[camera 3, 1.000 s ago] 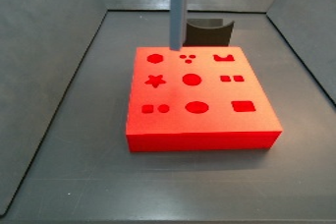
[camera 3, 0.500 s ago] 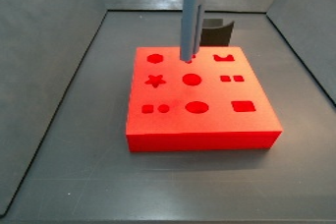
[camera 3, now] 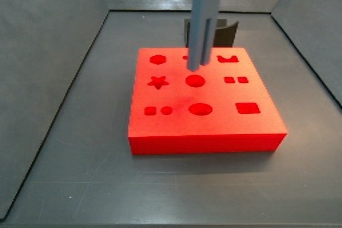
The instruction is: Insert the double-square object.
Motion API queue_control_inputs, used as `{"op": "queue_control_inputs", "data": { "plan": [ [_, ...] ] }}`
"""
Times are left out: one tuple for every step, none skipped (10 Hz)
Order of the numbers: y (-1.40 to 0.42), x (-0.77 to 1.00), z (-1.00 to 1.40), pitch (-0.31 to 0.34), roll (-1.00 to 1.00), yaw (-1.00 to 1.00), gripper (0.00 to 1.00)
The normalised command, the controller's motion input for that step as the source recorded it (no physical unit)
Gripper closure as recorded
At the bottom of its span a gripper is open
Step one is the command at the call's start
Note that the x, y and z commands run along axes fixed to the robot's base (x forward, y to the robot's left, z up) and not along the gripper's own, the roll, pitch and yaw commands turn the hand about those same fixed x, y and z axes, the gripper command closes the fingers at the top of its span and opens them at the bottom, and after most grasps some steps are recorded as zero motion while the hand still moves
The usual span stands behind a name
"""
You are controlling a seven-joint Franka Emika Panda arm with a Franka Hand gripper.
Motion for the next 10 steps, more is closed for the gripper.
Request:
{"op": "queue_control_inputs", "data": {
  "plan": [
    [0.00, 0.54, -0.21, -0.030, 0.01, -0.65, 1.00],
    [0.00, 0.51, -0.26, -0.040, 0.03, -0.68, 1.00],
    [0.00, 0.36, -0.30, -0.036, 0.05, -0.81, 1.00],
    [0.00, 0.20, -0.32, -0.036, 0.05, -0.95, 1.00],
    [0.00, 0.16, -0.31, -0.043, 0.04, -0.98, 1.00],
    [0.00, 0.21, -0.29, -0.061, 0.03, -0.94, 1.00],
    [0.00, 0.39, -0.28, -0.094, 0.18, -0.77, 1.00],
    [0.00, 0.32, -0.13, -0.090, 0.28, -0.79, 1.00],
    [0.00, 0.23, 0.00, -0.063, 0.27, -0.78, 1.00],
    [0.01, 0.16, 0.00, -0.027, 0.26, -0.77, 1.00]
  ]
}}
